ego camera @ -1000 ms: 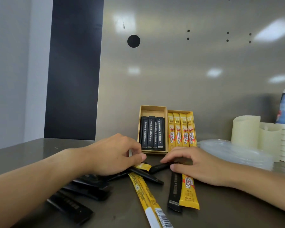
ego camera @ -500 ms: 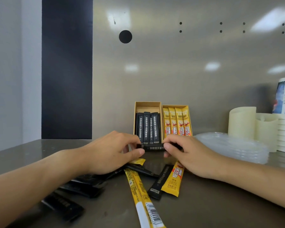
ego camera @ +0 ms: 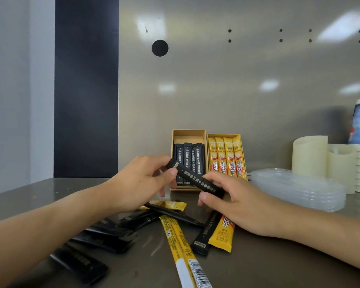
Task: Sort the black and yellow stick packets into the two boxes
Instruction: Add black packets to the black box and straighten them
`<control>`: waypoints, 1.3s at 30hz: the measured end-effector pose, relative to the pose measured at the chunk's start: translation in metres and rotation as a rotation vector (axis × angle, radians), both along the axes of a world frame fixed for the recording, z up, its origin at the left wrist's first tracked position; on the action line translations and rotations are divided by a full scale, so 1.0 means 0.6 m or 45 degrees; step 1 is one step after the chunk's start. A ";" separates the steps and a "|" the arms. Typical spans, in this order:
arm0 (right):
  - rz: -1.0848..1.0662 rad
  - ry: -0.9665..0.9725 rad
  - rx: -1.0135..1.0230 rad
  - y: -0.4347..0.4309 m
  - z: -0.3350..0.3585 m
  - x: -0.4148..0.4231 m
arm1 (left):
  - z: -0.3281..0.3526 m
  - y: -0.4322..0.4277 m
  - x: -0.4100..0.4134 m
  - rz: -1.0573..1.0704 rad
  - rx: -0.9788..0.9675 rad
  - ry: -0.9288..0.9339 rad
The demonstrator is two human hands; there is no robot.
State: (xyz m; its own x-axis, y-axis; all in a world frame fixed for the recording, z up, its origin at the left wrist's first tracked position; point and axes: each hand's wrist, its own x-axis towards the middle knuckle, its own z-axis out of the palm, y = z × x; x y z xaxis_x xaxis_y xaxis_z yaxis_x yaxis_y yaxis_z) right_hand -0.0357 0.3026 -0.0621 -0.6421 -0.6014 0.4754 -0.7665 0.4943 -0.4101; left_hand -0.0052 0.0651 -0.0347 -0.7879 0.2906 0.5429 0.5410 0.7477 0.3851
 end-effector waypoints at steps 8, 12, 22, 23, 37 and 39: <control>-0.106 0.190 0.034 0.000 -0.002 -0.006 | 0.000 0.005 -0.003 -0.112 0.145 -0.030; -0.088 0.190 0.049 0.001 -0.003 -0.006 | -0.001 0.007 -0.004 -0.142 0.180 -0.042; -0.126 0.277 0.141 -0.001 -0.001 0.002 | 0.003 0.017 0.010 -0.153 0.081 0.069; -0.127 0.286 0.143 -0.001 -0.001 0.003 | 0.003 0.016 0.011 -0.150 0.096 0.074; -0.083 0.315 0.146 -0.003 -0.001 0.005 | 0.004 0.013 0.013 -0.087 -0.095 0.119; -0.076 0.314 0.142 -0.003 -0.001 0.005 | 0.003 0.014 0.014 -0.092 -0.100 0.104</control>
